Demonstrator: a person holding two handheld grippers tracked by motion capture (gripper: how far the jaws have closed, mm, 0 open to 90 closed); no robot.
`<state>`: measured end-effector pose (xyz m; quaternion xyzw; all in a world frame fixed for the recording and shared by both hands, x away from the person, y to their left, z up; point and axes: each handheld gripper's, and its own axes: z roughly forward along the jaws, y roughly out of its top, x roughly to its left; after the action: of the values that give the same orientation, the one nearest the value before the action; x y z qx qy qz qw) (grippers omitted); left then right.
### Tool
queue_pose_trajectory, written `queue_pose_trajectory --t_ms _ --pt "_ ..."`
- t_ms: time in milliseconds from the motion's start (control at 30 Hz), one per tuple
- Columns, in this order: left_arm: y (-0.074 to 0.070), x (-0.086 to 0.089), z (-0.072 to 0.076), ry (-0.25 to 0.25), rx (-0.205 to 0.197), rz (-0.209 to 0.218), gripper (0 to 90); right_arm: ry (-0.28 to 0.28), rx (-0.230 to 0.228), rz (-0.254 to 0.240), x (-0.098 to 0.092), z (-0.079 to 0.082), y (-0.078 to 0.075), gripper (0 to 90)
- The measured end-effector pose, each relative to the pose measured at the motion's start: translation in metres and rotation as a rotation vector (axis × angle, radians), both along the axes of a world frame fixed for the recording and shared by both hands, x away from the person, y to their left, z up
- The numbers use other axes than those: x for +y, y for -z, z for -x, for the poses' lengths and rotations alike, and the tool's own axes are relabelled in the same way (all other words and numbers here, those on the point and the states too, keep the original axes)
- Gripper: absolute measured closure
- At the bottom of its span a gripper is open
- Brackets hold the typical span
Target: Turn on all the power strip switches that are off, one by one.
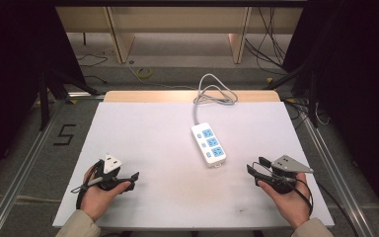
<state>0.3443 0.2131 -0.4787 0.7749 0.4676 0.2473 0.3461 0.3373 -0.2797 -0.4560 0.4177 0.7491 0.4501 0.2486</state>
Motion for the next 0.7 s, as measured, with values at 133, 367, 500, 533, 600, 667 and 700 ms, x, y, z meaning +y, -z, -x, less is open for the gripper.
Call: queue_pose_trajectory --t_ms 133,367,500,533,600,667,700 --pt "0.001 0.0 0.0 -0.005 0.002 -0.003 19.0 -0.012 0.016 0.054 0.002 -0.001 -0.003 59.0" --pt "0.001 -0.001 0.0 -0.014 0.001 -0.003 19.2 -0.016 0.038 0.165 0.007 -0.004 -0.01 87.5" --pt "0.001 -0.001 0.0 -0.014 0.002 -0.004 19.3 -0.008 0.056 0.178 0.01 -0.008 -0.014 90.0" --pt "0.001 -0.001 0.0 -0.015 0.003 -0.005 19.3 -0.009 0.058 0.184 0.01 -0.009 -0.014 90.0" --pt "0.001 -0.001 0.0 -0.015 0.007 -0.01 19.3 -0.009 0.066 0.189 0.013 -0.011 -0.015 90.0" --pt "0.001 -0.001 0.0 -0.018 0.004 -0.005 19.3 -0.011 0.07 0.191 0.014 -0.012 -0.016 90.0" --pt "0.001 -0.001 0.0 -0.018 0.005 -0.006 19.3 -0.011 0.07 0.191 0.014 -0.012 -0.016 90.0"
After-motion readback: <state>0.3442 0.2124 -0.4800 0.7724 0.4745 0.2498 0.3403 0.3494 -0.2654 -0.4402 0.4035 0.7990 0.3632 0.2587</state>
